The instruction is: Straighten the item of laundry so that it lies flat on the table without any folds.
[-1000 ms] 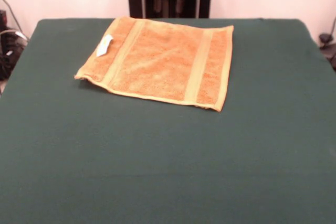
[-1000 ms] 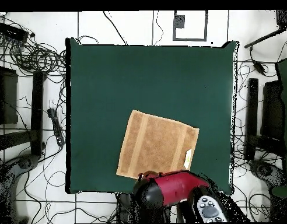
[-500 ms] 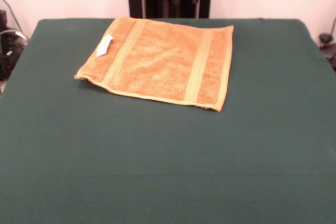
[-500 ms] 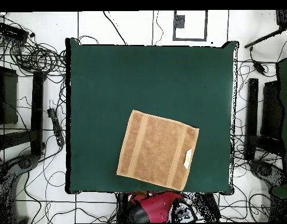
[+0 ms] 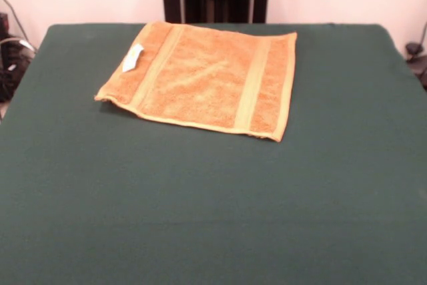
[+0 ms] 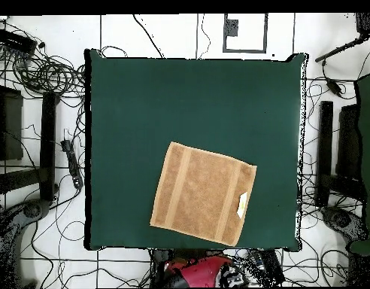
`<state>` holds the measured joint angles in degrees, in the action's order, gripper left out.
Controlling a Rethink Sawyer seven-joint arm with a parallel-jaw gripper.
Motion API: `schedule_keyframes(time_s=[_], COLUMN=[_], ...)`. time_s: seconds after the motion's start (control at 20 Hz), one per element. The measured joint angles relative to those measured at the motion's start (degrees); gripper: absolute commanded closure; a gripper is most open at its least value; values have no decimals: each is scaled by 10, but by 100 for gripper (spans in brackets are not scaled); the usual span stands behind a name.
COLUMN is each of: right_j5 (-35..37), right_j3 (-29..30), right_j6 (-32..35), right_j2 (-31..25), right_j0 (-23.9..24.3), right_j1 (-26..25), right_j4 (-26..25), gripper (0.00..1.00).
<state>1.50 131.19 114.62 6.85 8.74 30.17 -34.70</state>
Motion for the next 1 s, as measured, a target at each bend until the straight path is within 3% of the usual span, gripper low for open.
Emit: schedule_keyframes(time_s=[0.35, 0.6, 1.0], right_j5=[-21, -86, -185], right_j3=[5, 12, -4], right_j6=[0, 0, 0], right_j2=[10, 21, 37], right_j0=[-33, -66, -153], right_j1=[-39, -75, -163], right_j4=[18, 30, 115], gripper=[0, 0, 0])
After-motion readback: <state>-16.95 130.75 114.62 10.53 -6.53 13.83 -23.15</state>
